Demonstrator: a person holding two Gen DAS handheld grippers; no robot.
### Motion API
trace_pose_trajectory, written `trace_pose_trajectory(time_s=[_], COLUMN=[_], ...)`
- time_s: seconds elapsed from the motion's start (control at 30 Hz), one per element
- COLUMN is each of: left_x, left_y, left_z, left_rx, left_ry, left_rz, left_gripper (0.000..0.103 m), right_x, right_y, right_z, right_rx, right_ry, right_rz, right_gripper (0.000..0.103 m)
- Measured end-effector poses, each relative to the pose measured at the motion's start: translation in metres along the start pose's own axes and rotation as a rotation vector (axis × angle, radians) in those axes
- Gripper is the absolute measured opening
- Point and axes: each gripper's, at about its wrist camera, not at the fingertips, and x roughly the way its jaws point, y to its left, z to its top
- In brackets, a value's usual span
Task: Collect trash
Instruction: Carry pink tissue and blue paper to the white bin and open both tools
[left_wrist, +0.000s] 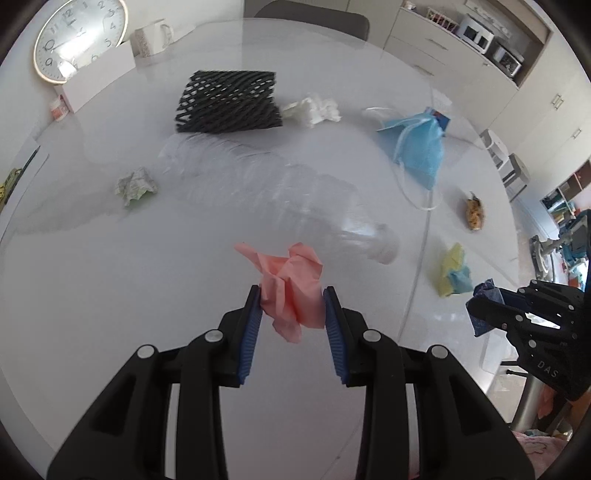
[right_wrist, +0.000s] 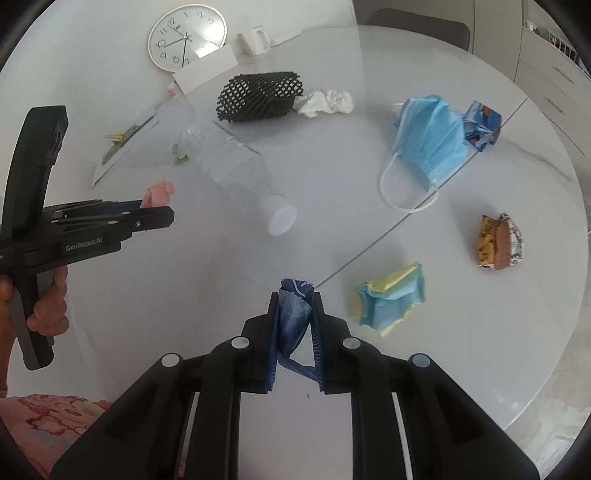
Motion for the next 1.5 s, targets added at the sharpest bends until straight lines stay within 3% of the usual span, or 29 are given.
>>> trace_pose_trajectory(time_s=[0.23, 0.43, 0.57, 0.77, 0.93, 1.2, 1.5], left_x=[-0.018, -0.003, 0.018, 0.040, 0.052, 0.046, 0.033], left_y=[-0.106, -0.212, -0.275, -0.336, -0.361, -0.357, -0.337], left_z=[-0.003, -0.019, -0.031, -0.043, -0.051, -0.055, -0.050], left_rx=[0.187, 0.373, 0.483, 0.555, 0.560, 0.501, 0.432], left_ry=[-0.017, 0.040, 0.097, 0.164, 0.197, 0.171, 0.139], left_rz=[-0.142, -0.277, -0.305, -0.343, -0.328, -0.282, -0.233], left_gripper=[0.033, 0.034, 0.033, 0.034, 0.044, 0.060, 0.060], right_x=[-0.062, -0.103, -0.119, -0.136, -0.142, -0.141, -0.128], right_y=[-0.071, -0.139, -0.173, -0.209, -0.228, -0.239, -0.231], right_z=[-0.047, -0.105, -0.136, -0.163, -0.173, -0.177, -0.172], right_rx=[0.129, 0.258, 0.328, 0.368, 0.353, 0.327, 0.300], right_ry=[-0.049, -0.060, -0.061, -0.058, -0.053, -0.046, -0.028], right_rz=[-0.113, -0.226, -0.259, -0.267, -0.255, -0.219, -0.185], right_gripper=[0.017, 0.017, 0.017, 0.017, 0.017, 0.018, 0.019])
